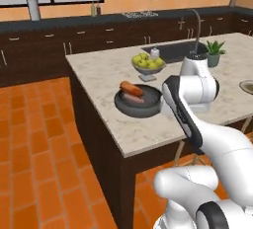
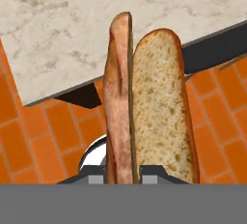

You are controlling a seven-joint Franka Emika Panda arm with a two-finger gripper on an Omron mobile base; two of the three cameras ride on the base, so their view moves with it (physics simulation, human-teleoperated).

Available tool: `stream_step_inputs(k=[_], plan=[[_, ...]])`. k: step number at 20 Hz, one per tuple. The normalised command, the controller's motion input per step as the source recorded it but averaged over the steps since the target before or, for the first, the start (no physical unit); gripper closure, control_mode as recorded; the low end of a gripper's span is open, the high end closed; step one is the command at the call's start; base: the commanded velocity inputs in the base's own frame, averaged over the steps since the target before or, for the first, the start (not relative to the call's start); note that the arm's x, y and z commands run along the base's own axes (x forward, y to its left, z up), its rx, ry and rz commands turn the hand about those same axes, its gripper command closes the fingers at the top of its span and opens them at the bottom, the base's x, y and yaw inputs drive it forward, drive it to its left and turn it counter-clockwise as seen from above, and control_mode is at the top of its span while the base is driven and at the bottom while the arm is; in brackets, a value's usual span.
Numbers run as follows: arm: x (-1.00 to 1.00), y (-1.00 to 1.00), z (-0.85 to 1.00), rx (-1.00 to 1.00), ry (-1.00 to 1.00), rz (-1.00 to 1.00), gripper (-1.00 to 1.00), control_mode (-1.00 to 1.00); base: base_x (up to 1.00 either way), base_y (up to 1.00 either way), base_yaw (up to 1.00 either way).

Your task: Place one bun and one sausage from the bowl on each plate.

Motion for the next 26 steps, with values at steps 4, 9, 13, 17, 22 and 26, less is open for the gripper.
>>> stream_step_inputs(k=[4,9,13,17,22,26], plan=[[0.00,0.00,0.00,0.00,0.00,0.00,1.00,1.00,0.05,-0.92,0.28],[0.00,0.00,0.00,0.00,0.00,0.00,1.00,1.00,0.18,-0.75,0.14],[0.00,0.00,0.00,0.00,0.00,0.00,1.00,1.00,0.31,-0.61,0.18],[0.00,0.00,0.00,0.00,0.00,0.00,1.00,1.00,0.41,-0.23,0.20],[0.00,0.00,0.00,0.00,0.00,0.00,1.00,1.00,0.20,0.01,0.24],[0.00,0.00,0.00,0.00,0.00,0.00,1.00,1.00,0.31,0.00,0.18]])
